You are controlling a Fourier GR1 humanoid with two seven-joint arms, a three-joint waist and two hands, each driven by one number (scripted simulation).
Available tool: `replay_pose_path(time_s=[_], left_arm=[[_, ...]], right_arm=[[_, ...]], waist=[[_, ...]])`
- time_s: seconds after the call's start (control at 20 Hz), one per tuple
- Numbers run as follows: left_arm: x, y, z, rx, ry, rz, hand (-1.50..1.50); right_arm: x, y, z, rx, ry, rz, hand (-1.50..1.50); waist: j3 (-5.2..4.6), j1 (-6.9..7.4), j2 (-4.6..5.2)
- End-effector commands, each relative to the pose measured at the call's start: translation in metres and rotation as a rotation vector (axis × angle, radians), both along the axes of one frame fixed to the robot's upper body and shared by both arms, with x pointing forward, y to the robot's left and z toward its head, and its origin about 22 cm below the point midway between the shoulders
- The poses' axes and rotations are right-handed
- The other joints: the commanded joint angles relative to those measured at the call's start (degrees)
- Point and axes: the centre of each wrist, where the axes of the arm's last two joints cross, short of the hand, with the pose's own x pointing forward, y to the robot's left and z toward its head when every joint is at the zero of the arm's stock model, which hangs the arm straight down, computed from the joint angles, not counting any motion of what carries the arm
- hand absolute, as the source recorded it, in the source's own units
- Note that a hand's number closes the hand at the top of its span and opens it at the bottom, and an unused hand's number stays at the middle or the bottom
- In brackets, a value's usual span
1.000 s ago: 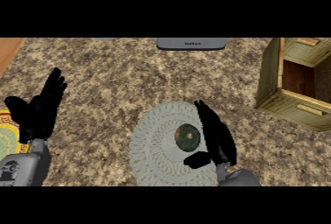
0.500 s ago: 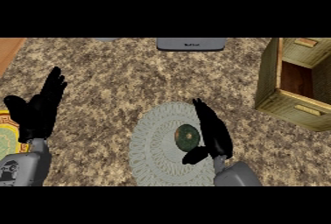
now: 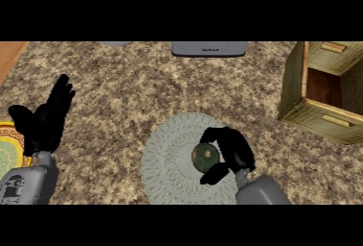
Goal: Pick the squash from the placemat and place it in the basket
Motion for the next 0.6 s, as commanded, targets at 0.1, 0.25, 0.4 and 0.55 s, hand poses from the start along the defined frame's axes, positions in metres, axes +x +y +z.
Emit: replay_pose_path(time_s=[0.1,0.25,0.4,0.55], left_arm=[[-0.007,-0.008,-0.008,-0.009,0.007,0.005,0.0],[0.016,-0.001,0.012,0.002,-0.009,0.026,0.0],[-0.005,0.005,0.006,-0.005,0.013,-0.012,0.0],[-0.002,0.001,0.004,0.002,-0.001,0.008,0.0]], right_arm=[[-0.002,0.014,-0.023,-0.015,0.054,0.027,1.5],[-0.041,0.008,-0.039,0.009,0.057,0.071,1.5],[-0.058,0.012,-0.026,-0.012,0.105,0.148,1.5],[-0.065,-0.005,-0.026,0.021,0.116,0.167,1.5]], waist=[[0.56,0.47,0.93],[0.55,-0.37,0.91],[0.53,0.0,0.6],[0.55,-0.1,0.78]])
